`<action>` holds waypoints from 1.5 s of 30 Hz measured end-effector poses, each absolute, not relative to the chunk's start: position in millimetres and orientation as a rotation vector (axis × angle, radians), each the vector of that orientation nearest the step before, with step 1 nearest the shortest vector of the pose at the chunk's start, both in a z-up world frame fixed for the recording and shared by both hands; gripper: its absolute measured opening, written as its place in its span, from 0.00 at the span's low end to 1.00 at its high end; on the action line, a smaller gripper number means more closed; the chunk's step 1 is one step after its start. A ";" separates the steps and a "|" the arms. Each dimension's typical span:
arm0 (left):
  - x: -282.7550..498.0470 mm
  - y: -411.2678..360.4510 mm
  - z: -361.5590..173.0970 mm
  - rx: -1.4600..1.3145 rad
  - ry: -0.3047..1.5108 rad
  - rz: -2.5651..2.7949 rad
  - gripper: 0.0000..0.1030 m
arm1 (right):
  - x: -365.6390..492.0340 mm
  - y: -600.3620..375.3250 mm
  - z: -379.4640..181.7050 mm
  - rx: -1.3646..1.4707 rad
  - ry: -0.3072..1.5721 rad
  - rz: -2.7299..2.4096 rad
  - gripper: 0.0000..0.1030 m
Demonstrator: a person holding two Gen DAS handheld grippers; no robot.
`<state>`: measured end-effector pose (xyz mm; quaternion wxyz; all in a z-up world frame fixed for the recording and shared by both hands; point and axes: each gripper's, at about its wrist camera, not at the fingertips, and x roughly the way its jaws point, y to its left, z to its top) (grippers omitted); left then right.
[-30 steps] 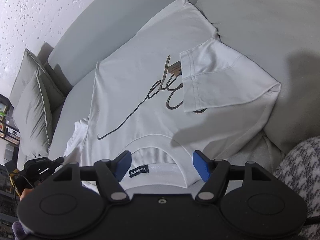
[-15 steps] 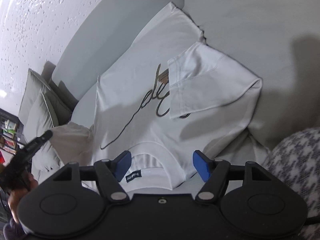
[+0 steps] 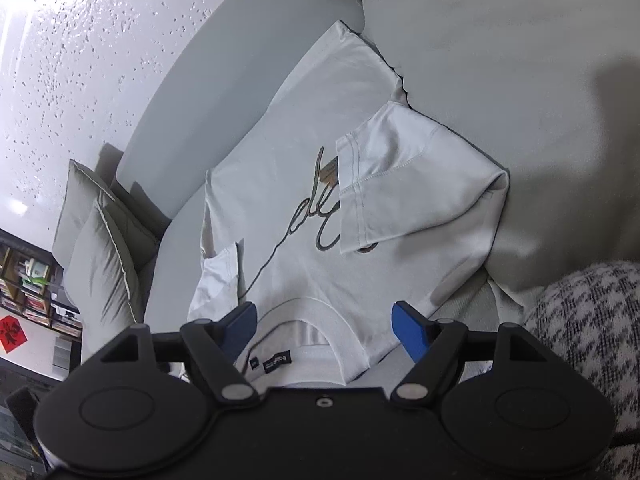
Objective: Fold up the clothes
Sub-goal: 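Fold the held sleeve over the shirt body with the left gripper, then open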
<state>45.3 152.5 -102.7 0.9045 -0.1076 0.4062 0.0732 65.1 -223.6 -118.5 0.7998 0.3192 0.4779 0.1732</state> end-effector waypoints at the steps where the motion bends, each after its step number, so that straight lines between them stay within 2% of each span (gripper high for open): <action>1: 47.2 171.2 -105.5 -0.299 0.856 0.195 0.51 | 64.8 -223.2 -118.7 0.682 1.023 0.368 0.71; 4: 57.9 205.6 -122.1 -0.501 0.908 0.217 0.51 | 63.7 -222.3 -119.1 0.674 1.015 0.358 0.64; 6: 64.3 221.4 -132.4 -0.599 0.938 0.207 0.51 | 62.3 -221.5 -117.4 0.658 1.013 0.359 0.51; 13: 94.2 215.2 -151.6 -0.657 1.009 0.111 0.38 | 58.8 -222.6 -110.0 0.645 0.994 0.360 0.51; 14: 93.9 214.5 -151.7 -0.661 1.013 0.128 0.31 | 58.4 -222.8 -109.6 0.646 0.992 0.359 0.51; 16: 90.5 214.1 -150.5 -0.664 1.014 0.158 0.07 | 57.9 -222.8 -109.9 0.650 0.993 0.357 0.51; 17: 87.2 213.9 -149.7 -0.664 1.008 0.164 0.00 | 58.1 -223.1 -110.2 0.650 0.993 0.355 0.51; 21: 71.6 212.3 -146.6 -0.655 0.976 0.203 0.00 | 60.1 -224.3 -112.1 0.649 0.995 0.343 0.51; 24: 72.7 211.4 -147.8 -0.624 0.986 0.226 0.08 | 61.9 -223.9 -112.2 0.643 0.996 0.343 0.51; 28: 69.9 195.0 -128.8 -0.412 0.971 0.310 0.11 | 67.3 -230.9 -106.6 0.632 0.963 0.331 0.53; 30: 65.2 185.5 -117.0 -0.297 0.919 0.331 0.34 | 74.0 -238.7 -103.9 0.624 0.936 0.301 0.56; 31: 64.7 180.9 -112.4 -0.255 0.894 0.324 0.36 | 79.3 -242.8 -104.6 0.617 0.932 0.283 0.56; 32: 64.4 176.5 -107.9 -0.218 0.874 0.315 0.37 | 86.4 -245.0 -106.3 0.605 0.931 0.265 0.54; 35: 78.9 160.9 -102.3 -0.134 0.859 0.287 0.43 | 112.4 -245.8 -112.3 0.554 0.927 0.220 0.20; 39: 119.6 134.8 -113.3 -0.028 0.870 0.254 0.57 | 154.3 -241.2 -119.7 0.495 0.920 0.168 0.19; 45: 174.2 102.0 -140.4 0.114 0.869 0.220 0.57 | 227.4 -200.3 -142.4 0.375 0.969 0.170 0.20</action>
